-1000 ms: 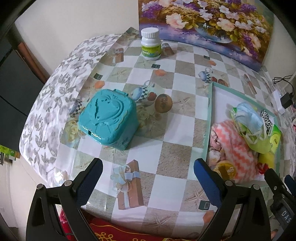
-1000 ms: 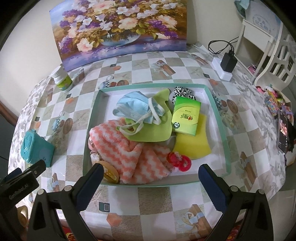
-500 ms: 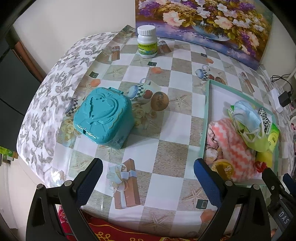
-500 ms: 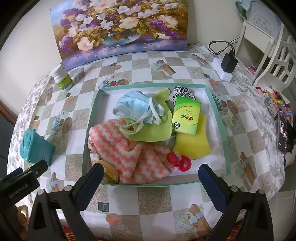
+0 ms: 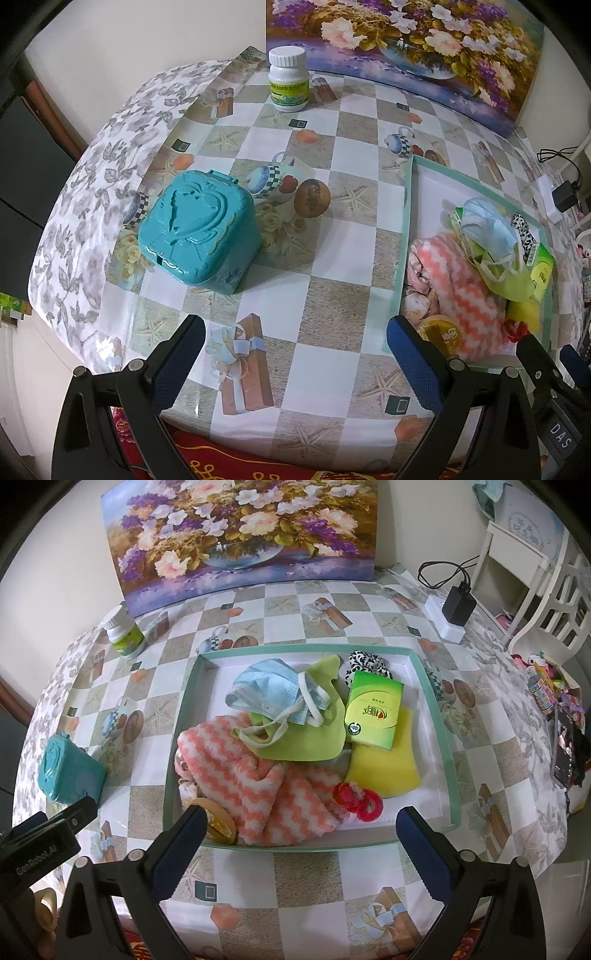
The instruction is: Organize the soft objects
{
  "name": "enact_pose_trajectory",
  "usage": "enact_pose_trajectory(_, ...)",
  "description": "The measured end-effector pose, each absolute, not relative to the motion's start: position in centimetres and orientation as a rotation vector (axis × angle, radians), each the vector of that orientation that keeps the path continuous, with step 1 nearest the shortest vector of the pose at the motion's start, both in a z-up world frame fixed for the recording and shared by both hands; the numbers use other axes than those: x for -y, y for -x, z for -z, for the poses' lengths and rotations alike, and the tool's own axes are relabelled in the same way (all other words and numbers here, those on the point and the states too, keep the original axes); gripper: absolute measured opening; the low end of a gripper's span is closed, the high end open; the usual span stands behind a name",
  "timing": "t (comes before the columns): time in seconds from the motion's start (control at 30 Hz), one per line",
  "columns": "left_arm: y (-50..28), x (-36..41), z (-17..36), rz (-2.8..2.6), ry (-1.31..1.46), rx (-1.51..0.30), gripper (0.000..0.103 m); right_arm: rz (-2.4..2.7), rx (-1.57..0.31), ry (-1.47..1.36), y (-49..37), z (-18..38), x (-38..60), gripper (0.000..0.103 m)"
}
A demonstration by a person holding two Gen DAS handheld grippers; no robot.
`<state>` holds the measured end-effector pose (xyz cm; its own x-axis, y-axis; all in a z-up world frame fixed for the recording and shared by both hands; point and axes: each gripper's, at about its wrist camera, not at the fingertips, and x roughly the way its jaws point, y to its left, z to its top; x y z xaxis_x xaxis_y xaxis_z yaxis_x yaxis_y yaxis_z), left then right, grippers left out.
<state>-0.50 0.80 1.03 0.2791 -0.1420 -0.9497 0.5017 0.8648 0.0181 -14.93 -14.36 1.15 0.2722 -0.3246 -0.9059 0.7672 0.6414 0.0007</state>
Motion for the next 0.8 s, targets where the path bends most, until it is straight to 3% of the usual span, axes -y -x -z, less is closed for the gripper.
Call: enact_pose_trajectory(0.8, 0.33, -0.93, -0.94, 0.435, -0.33, -1.228, 0.099, 0.776, -1.058, -0.494, 14.89, -1.16, 14.42, 0.103)
